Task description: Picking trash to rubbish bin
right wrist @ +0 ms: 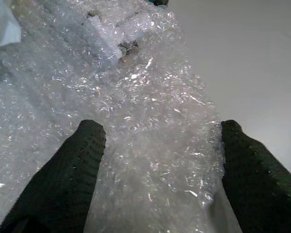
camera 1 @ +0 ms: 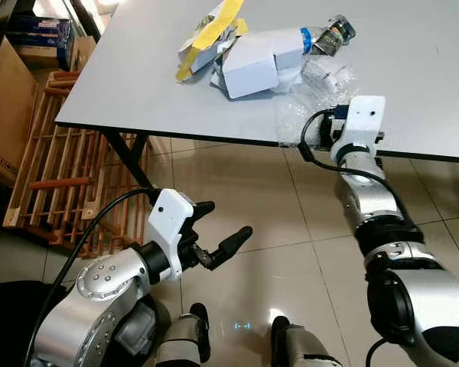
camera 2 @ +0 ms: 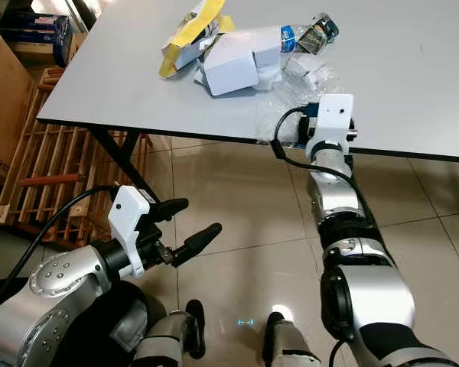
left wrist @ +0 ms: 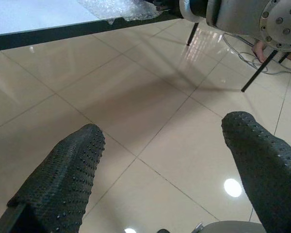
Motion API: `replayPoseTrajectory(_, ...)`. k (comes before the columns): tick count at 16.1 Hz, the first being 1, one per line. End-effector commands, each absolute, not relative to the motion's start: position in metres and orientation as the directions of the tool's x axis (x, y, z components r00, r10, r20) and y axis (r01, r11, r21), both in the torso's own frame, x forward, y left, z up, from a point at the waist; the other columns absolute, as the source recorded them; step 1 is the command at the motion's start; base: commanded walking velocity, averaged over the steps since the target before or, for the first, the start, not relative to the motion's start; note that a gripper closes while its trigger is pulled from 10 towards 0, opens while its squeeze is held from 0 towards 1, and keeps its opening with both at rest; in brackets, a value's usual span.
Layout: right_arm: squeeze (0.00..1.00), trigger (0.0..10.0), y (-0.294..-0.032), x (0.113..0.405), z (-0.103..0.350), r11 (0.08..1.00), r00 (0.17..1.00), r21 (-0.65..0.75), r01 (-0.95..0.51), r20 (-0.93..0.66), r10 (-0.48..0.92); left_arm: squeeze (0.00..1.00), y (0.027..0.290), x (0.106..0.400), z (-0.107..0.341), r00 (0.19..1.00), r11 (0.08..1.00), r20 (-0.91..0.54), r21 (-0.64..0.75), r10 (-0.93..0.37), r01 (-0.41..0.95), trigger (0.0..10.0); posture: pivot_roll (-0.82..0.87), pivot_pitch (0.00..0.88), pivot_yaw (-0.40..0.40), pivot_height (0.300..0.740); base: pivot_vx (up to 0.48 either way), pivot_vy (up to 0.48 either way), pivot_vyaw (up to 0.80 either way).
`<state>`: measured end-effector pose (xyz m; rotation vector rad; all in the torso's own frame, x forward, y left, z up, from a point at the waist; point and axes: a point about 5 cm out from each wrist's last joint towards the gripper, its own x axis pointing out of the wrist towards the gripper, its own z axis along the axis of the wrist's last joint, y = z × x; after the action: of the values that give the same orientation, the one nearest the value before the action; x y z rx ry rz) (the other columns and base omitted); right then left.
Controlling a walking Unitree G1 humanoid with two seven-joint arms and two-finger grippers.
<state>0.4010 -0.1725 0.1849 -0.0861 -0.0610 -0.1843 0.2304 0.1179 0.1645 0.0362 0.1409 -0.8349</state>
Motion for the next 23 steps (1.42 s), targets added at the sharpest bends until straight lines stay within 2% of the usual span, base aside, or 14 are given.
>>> replayPoseTrajectory(1,0.0,0.0,-0.169,0.399,0.172,0.983,0.986,-0.074,0.168,0.021,-0.167,0.0,0.117,0.227,0.164,0.656,0.665,-0.151,-0.019,-0.74,0.746,10.0,0.22,0.312,0.066,0.74,0.0,0.0,0.0)
replayPoseTrajectory(9,0.0,0.0,-0.178,0.39,0.164,0.963,0.965,-0.071,0.26,0.048,-0.257,0.0,0.116,0.229,0.163,0.652,0.66,-0.159,0.001,-0.741,0.751,10.0,0.21,0.302,0.068,0.74,0.0,0.0,0.0)
replayPoseTrajectory(10,0.0,1.4,-0.179,0.388,0.162,0.959,0.962,-0.076,0.271,0.052,-0.268,0.0,0.116,0.229,0.163,0.652,0.661,-0.159,0.001,-0.741,0.751,10.0,0.21,0.298,0.067,0.74,0.0,0.0,0.0)
replayPoseTrajectory(11,0.15,7.2,-0.179,0.386,0.16,0.957,0.96,-0.077,0.28,0.054,-0.276,0.0,0.116,0.23,0.162,0.653,0.661,-0.159,0.002,-0.741,0.75,10.0,0.21,0.298,0.067,0.74,0.0,0.0,0.0)
replayPoseTrajectory(12,1.0,10.0,-0.181,0.38,0.153,0.952,0.954,-0.071,0.298,0.046,-0.296,0.0,0.115,0.23,0.162,0.652,0.661,-0.159,0.001,-0.741,0.751,10.0,0.21,0.298,0.067,0.74,0.0,0.0,0.0)
replayPoseTrajectory(16,1.0,10.0,-0.183,0.371,0.145,0.946,0.949,-0.081,0.315,0.037,-0.313,0.0,0.116,0.23,0.161,0.65,0.658,-0.162,0.004,-0.742,0.753,10.0,0.2,0.296,0.072,0.74,0.0,0.0,0.0)
replayPoseTrajectory(17,0.75,10.0,-0.184,0.368,0.144,0.945,0.949,-0.089,0.314,0.043,-0.312,0.0,0.116,0.231,0.161,0.65,0.658,-0.162,0.006,-0.742,0.753,10.0,0.2,0.295,0.072,0.74,0.0,0.0,0.0)
replayPoseTrajectory(18,0.0,10.0,-0.184,0.368,0.146,0.947,0.95,-0.085,0.31,0.058,-0.305,0.0,0.115,0.231,0.161,0.649,0.657,-0.162,0.007,-0.743,0.754,10.0,0.2,0.295,0.072,0.74,0.0,0.0,0.0)
replayPoseTrajectory(23,0.0,10.0,-0.172,0.37,0.168,0.957,0.955,-0.077,0.278,0.128,-0.267,0.0,0.115,0.232,0.161,0.651,0.658,-0.161,0.013,-0.742,0.753,10.0,0.2,0.293,0.066,0.74,0.0,0.0,0.0)
